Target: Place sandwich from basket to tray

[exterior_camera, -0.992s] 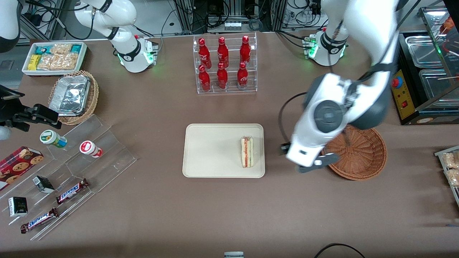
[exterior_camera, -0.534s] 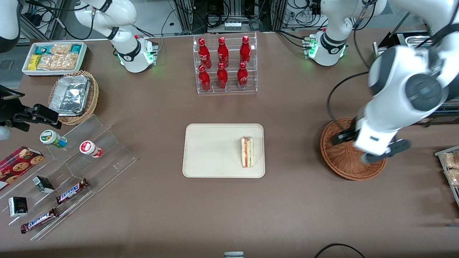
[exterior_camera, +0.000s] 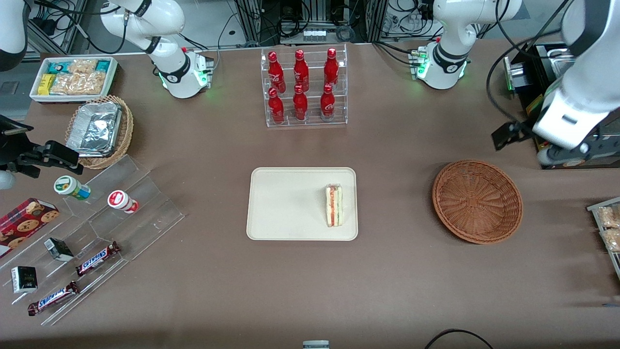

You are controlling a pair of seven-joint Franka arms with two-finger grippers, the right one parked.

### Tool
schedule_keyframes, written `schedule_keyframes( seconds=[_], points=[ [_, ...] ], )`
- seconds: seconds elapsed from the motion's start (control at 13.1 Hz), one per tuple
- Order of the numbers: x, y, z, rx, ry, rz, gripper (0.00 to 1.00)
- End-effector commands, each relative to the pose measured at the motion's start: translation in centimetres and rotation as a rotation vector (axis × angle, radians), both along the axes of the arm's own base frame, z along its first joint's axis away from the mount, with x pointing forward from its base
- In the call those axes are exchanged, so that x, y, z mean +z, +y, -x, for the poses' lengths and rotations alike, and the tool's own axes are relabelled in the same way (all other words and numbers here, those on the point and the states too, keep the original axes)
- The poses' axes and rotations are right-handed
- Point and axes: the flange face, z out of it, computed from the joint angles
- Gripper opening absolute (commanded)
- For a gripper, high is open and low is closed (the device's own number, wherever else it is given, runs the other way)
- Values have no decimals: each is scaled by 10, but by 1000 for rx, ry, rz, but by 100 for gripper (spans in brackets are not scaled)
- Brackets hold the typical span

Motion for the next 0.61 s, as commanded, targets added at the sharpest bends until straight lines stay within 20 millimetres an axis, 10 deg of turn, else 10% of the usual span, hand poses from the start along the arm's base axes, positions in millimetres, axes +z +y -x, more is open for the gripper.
schedule_keyframes(
  seconds=[0.0,0.53],
  points=[
    [27,13,10,-87,-32,19,100],
    [25,24,0,-63,-26,83,100]
  ],
)
